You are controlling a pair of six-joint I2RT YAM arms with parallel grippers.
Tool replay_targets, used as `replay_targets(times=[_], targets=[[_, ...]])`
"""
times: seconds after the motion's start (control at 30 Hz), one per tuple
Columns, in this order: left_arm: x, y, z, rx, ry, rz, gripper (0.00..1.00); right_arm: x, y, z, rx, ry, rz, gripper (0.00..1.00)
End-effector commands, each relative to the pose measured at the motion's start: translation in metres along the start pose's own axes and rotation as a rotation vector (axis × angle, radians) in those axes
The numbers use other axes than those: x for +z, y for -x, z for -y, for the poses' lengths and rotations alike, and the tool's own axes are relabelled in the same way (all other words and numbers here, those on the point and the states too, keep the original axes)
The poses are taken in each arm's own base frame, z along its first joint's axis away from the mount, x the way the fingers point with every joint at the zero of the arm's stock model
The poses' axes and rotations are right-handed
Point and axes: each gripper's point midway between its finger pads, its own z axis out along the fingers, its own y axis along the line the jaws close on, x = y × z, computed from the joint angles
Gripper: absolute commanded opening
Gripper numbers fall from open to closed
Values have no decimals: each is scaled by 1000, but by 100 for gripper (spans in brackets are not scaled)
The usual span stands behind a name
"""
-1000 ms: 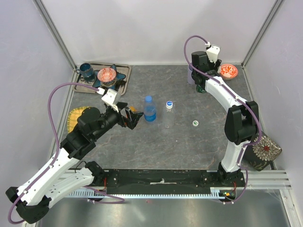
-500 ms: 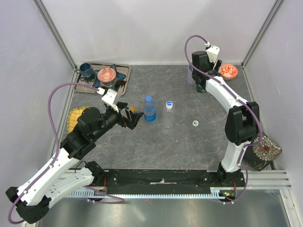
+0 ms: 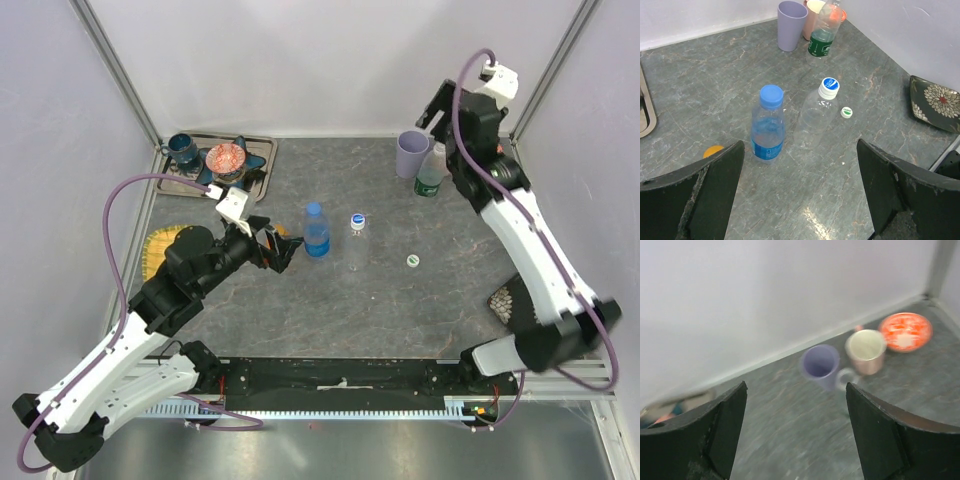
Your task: Unscrew the bottle caps
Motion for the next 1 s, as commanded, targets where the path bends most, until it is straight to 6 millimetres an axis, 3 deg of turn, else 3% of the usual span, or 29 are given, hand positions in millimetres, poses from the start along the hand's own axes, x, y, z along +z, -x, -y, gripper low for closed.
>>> replay_targets(times=[0.0,0.03,0.07,0.17,0.2,0.27,0.4,0.5,0.97], targets=[[-1,16,-10,-51,73,55,100,-88,-21,-71,-25,460,-64,86],[-1,15,-12,-71,89,55,100,-103,-30,-80,-53,520,-79,86],[-2,15,-15,-79,107,59,100,-131,-42,-97,-89,625,-112,87],[-5,15,-22,-96,144,72,100,-167,-92,-109,-154,766,-254,87],[-6,15,-23,-98,149,77,100,-170,-109,-104,-176,762,-287,88],[-9,15,-23,-101,148,83,100,-181,-122,-101,-200,777,-302,89],[-14,14,-21,-113,135,101,100,-170,-142,-81,-253,691,-299,91],[-15,12,-18,-127,116,107,100,-164,-164,-79,-280,681,-336,91],[-12,-8,-15,-123,86,51,99,-149,-227,-87,-306,656,-445,88]])
